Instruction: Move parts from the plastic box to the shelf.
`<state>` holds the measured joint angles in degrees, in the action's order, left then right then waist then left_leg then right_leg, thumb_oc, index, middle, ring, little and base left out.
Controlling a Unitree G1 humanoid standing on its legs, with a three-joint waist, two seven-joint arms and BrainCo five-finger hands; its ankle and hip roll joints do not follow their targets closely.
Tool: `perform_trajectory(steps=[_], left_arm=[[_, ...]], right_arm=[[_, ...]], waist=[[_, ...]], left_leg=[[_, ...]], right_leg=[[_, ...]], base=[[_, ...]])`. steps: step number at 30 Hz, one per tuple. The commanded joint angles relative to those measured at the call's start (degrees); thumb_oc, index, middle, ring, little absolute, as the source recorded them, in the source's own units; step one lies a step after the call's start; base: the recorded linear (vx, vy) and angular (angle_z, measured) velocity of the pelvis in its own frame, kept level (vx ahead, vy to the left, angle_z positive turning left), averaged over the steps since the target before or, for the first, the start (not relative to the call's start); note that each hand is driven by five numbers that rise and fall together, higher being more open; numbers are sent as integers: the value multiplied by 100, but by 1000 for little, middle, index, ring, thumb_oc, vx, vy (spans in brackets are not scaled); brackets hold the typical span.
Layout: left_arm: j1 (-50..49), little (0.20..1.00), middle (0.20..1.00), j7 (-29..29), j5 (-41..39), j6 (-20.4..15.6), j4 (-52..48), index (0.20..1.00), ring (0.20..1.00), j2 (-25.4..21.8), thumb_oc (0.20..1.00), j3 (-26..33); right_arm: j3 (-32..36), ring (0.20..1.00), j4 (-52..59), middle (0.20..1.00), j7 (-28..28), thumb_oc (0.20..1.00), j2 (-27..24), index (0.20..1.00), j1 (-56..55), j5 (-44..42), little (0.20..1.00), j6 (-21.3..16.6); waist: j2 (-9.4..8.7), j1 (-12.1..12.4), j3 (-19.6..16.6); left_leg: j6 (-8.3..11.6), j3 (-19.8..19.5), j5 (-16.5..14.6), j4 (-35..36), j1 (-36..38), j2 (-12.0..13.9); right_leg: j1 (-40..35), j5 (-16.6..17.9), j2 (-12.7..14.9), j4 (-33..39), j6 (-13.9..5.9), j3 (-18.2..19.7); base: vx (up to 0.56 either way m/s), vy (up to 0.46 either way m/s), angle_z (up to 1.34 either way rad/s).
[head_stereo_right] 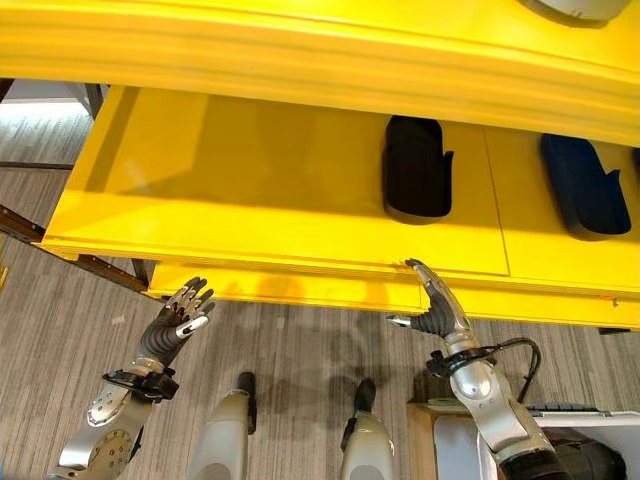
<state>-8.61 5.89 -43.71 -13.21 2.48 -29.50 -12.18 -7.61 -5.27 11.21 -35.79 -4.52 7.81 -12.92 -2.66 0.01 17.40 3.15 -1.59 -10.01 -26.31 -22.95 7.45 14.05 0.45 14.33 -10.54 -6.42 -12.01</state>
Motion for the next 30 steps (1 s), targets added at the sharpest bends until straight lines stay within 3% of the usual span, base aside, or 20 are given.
perform_trajectory(steps=[1,13,18,20,23,25,26,27,28,29,30], left_arm=[[-108,1000,1000,33,140,-290,-183,1000,1000,96,1000,53],[-266,1000,1000,162,277,-164,-34,1000,1000,449,1000,53],[-384,1000,1000,211,279,-117,38,1000,1000,641,1000,124],[-524,1000,1000,292,280,-87,23,1000,1000,765,1000,130],[-516,1000,1000,373,305,-54,95,1000,1000,822,1000,51],[-495,1000,1000,411,329,-53,130,1000,1000,854,1000,-2],[-506,1000,1000,407,325,-52,103,1000,1000,856,1000,-8],[-521,1000,1000,396,369,-55,87,1000,1000,842,1000,-14],[-531,1000,1000,403,388,-56,83,1000,1000,847,1000,-17],[-577,1000,1000,443,477,-45,96,1000,1000,860,1000,-35],[-573,1000,1000,442,478,-46,96,1000,1000,857,1000,-34]], right_arm=[[340,1000,339,1000,-80,1000,24,1000,-42,-550,1000,-408],[887,1000,500,1000,-334,1000,395,1000,-871,-1262,1000,-461],[1113,1000,468,1000,-368,1000,485,1000,-1028,-1482,1000,-473],[1219,1000,517,1000,-463,1000,390,1000,-1158,-1442,1000,-490],[1299,1000,543,1000,-483,1000,325,1000,-1223,-1425,1000,-490],[1364,1000,501,1000,-476,1000,310,1000,-1257,-1453,1000,-495],[1393,1000,507,1000,-484,1000,309,1000,-1287,-1438,1000,-479],[1374,1000,493,1000,-516,1000,310,1000,-1286,-1404,1000,-464],[1368,1000,492,1000,-560,1000,315,1000,-1288,-1393,1000,-468],[1300,1000,406,1000,-616,1000,365,1000,-1271,-1356,1000,-459],[1300,1000,404,1000,-615,1000,369,1000,-1267,-1355,1000,-461]], waist=[[3,12,-338],[215,-247,-861],[296,-308,-1056],[350,-343,-1102],[350,-340,-1070],[315,-381,-1009],[299,-357,-971],[251,-292,-950],[226,-254,-958],[168,-134,-988],[159,-149,-1008]], left_leg=[[86,-146,746,827,362,189],[353,341,1506,2467,1595,740],[438,471,1719,2687,1828,960],[496,413,1843,2597,1790,1071],[492,375,1879,2383,1721,1066],[431,396,1715,2043,1615,887],[371,289,1551,1932,1600,667],[246,0,1275,1816,1577,163],[141,-192,1110,1817,1558,-153],[-101,-688,811,1797,1547,-873],[-110,-700,843,1798,1509,-892]], right_leg=[[-54,-566,-121,-993,-17,16],[-905,-309,-685,348,-5,86],[-1118,-381,-972,549,129,209],[-1259,-421,-1160,736,273,245],[-1413,-400,-1184,867,345,222],[-1507,-373,-1131,966,372,185],[-1542,-344,-1089,1007,363,185],[-1549,-286,-1055,1053,357,259],[-1553,-246,-1042,1068,355,294],[-1526,-180,-1088,1055,362,431],[-1497,-163,-1071,1059,353,416]], base=[[48,-60,-16],[47,-61,-18],[29,-117,-26],[-16,-179,-10],[-11,-101,-4],[-13,-43,3],[0,-33,14],[19,-22,16],[51,-40,2],[36,-18,-18],[15,-17,-44]])
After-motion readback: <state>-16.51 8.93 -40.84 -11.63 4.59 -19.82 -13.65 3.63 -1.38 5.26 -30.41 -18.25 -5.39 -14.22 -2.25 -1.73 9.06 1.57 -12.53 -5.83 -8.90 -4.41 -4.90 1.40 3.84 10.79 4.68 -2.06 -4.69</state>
